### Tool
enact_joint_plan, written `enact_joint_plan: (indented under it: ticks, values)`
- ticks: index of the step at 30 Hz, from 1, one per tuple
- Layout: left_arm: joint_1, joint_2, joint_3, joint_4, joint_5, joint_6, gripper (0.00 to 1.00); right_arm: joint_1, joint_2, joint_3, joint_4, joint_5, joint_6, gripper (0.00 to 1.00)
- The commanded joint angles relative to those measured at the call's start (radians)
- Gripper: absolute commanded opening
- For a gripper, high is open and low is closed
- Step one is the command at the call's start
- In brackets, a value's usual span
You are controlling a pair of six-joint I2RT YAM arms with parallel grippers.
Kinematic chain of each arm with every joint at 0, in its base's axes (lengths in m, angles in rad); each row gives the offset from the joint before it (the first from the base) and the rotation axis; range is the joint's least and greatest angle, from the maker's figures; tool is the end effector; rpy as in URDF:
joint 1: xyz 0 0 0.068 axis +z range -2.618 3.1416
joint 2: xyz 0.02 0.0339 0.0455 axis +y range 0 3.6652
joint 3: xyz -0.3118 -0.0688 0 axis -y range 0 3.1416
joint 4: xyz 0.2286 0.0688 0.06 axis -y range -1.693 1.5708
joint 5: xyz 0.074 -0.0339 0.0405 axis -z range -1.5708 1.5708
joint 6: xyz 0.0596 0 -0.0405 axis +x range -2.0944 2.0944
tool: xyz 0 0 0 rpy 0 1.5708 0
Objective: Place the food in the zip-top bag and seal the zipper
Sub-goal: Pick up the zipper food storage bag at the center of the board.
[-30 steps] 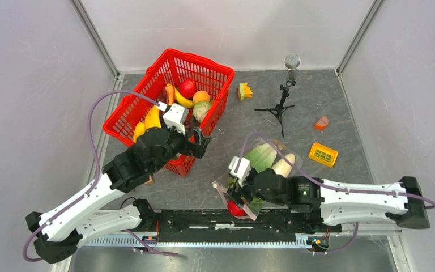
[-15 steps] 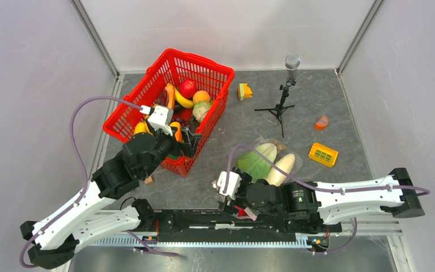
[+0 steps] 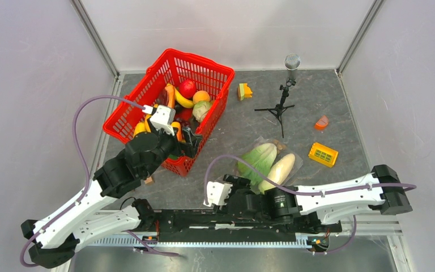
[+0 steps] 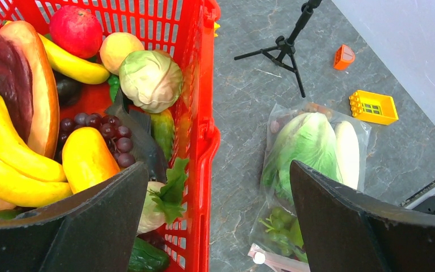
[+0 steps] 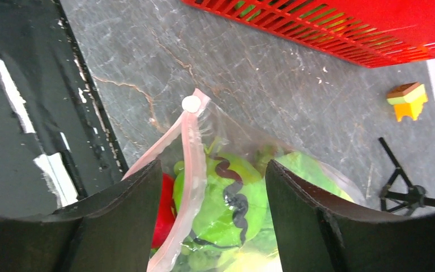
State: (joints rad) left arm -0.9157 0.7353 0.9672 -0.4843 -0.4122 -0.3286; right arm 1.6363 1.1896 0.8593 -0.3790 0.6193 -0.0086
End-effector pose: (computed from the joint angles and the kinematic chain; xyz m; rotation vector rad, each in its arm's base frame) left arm 0.0933 -0.0822 0.4015 0.2427 1.8149 -0.5091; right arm 0.0193 0.2344 0.3057 -1.3394 1.6683 0.2420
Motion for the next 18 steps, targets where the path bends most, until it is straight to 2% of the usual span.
enact_joint_plan:
  ticks: [1, 13, 18]
  values:
    - [0.003, 0.001, -0.004, 0.01, -0.007, -0.028, 1.0, 0.007, 0.029, 0.056, -0.007, 0.071, -0.087, 0.71]
    - [0.003, 0.008, -0.007, 0.009, -0.014, -0.027, 1.0, 0.007, 0.087, 0.065, -0.067, 0.026, -0.125, 0.69]
    - [0.003, 0.009, -0.008, 0.009, -0.01, -0.033, 1.0, 0.007, 0.124, 0.062, -0.095, 0.115, -0.115, 0.61]
